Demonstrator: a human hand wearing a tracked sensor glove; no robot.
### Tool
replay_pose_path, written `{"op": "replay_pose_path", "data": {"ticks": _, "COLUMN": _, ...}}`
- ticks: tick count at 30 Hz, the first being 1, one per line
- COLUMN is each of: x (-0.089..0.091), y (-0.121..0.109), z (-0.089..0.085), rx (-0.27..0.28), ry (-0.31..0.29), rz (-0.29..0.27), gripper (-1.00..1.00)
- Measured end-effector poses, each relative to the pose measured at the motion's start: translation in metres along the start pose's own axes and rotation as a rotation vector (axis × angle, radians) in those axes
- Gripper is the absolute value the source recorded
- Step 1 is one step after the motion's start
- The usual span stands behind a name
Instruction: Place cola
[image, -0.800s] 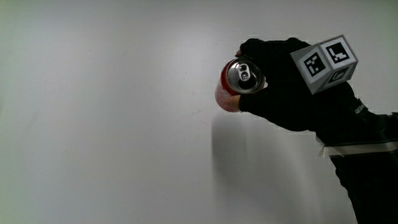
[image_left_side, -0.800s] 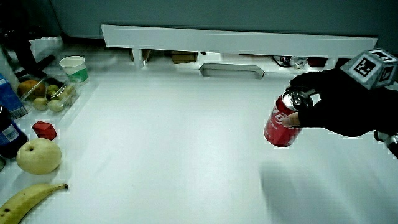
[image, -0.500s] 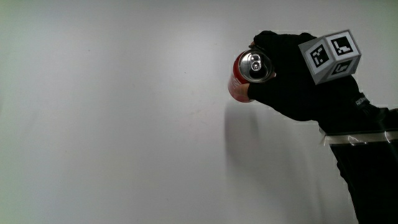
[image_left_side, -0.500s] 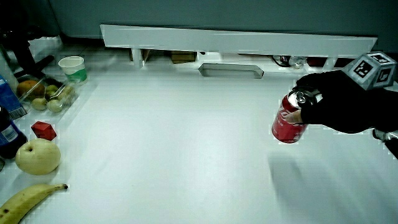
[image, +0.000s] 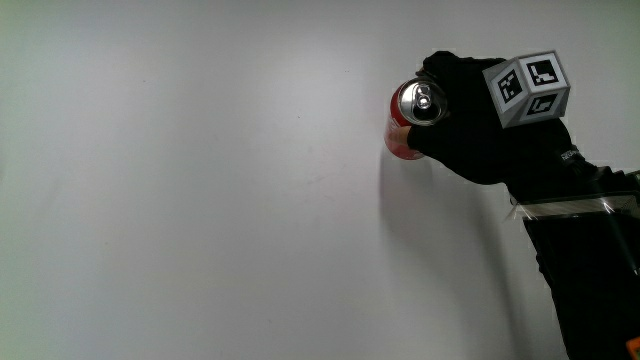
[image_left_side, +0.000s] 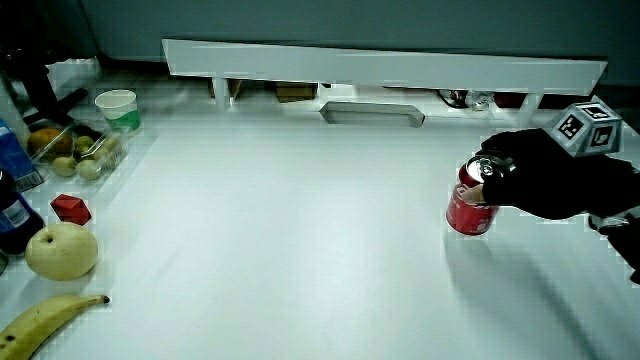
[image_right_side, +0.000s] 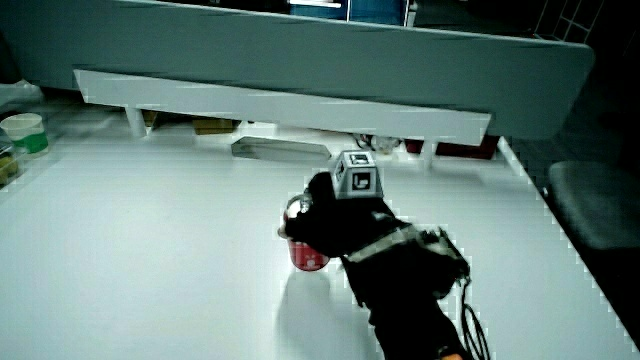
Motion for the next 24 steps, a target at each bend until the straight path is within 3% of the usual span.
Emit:
{"op": "replay_pose_path", "data": {"ticks": 7, "x": 0.005, "y": 0.004, "z": -0.012, "rx": -0.017, "ry": 0.001, "rz": -0.026, "gripper": 0.00}}
{"op": "replay_pose_path", "data": {"ticks": 24, "x": 0.012, "y": 0.006, "z": -0.034, "rx": -0.054, "ry": 0.073, "rz": -0.049, "gripper": 0.00}}
